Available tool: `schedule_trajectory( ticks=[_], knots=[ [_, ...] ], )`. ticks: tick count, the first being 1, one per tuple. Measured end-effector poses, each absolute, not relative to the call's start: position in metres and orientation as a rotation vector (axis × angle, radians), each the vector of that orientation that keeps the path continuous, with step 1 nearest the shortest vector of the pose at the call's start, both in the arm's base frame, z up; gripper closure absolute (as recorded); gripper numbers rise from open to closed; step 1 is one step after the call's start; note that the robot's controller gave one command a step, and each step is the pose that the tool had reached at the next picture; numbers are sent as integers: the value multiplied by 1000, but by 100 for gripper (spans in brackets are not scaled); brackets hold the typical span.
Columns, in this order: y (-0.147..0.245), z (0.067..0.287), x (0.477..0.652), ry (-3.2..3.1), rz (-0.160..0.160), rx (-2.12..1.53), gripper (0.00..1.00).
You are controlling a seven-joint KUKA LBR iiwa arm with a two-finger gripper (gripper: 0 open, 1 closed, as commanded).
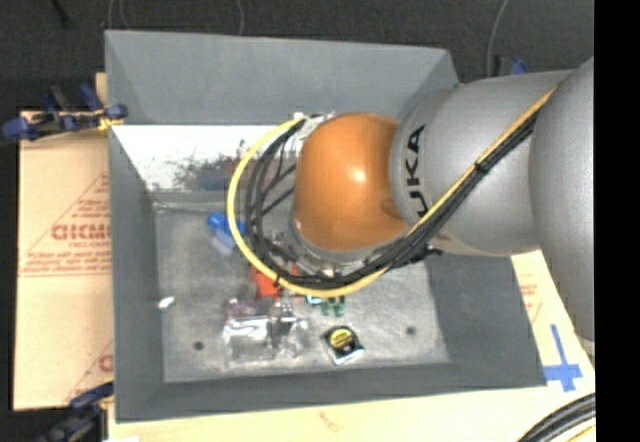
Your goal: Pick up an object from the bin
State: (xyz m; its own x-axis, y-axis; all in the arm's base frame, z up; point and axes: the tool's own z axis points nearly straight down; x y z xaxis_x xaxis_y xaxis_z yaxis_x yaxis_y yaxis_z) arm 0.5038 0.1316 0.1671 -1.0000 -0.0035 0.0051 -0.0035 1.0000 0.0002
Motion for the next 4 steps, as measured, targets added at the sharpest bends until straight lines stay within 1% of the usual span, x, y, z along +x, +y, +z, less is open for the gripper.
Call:
schedule_trajectory(
  ticks=[1,2,3,4],
  knots=[
    [206,131,531,-3135,-4,239,0],
    [164,72,535,-3143,-12,228,0],
    [123,75,522,-3151,-11,226,0],
    [123,75,522,-3149,-8,220,100]
  ],
)
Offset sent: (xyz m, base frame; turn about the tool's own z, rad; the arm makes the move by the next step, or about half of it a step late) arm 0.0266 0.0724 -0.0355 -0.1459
